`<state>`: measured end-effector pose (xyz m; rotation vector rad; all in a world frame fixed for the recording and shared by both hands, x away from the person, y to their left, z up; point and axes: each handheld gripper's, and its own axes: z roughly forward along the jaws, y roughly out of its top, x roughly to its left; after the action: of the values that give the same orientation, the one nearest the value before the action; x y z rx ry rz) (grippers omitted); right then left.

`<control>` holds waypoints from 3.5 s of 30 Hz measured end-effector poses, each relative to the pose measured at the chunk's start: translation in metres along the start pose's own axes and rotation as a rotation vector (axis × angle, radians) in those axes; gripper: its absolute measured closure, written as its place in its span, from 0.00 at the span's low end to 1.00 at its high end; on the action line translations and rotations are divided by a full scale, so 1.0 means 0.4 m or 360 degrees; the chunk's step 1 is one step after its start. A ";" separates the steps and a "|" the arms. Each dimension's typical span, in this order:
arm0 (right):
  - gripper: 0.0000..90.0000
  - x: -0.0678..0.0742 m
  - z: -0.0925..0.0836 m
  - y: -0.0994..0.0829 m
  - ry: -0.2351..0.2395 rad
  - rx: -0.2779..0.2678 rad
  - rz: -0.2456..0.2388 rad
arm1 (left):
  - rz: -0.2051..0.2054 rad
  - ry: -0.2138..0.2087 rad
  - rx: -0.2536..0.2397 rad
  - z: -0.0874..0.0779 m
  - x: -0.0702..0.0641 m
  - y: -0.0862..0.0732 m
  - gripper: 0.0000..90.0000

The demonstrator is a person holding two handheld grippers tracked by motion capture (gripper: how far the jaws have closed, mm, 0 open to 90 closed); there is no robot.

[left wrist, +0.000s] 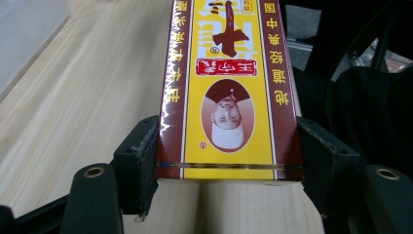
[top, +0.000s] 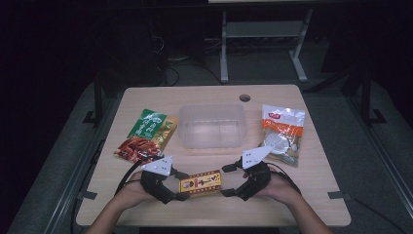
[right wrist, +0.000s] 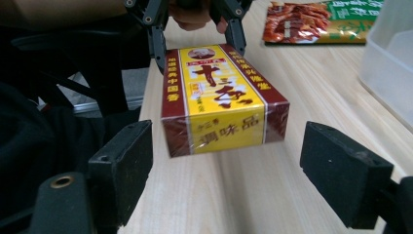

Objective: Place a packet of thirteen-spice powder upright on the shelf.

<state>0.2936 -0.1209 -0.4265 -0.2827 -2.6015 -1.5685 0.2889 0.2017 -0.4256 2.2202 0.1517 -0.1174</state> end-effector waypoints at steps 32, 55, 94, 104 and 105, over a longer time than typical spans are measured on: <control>0.34 0.025 0.023 0.009 0.0069 0.0003 -0.0072 | 0.0038 -0.0075 -0.0046 0.020 -0.010 0.009 0.35; 0.35 0.019 0.007 0.031 -0.0087 0.0122 -0.0078 | -0.0176 0.0156 0.0042 -0.012 -0.011 -0.041 0.15; 0.35 -0.142 -0.044 0.224 -0.0378 0.0202 -0.0136 | -0.0222 0.0347 0.0009 -0.034 -0.010 -0.075 0.12; 0.35 -0.197 -0.024 0.269 -0.0415 0.0251 -0.0149 | -0.0246 0.0323 -0.0026 -0.032 -0.012 -0.076 0.13; 0.35 -0.197 -0.024 0.269 -0.0415 0.0251 -0.0149 | -0.0246 0.0323 -0.0026 -0.032 -0.012 -0.076 0.13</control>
<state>0.3925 -0.0891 -0.3422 -0.3806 -2.9583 -1.4280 0.2801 0.2300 -0.4412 2.1996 0.4349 0.0251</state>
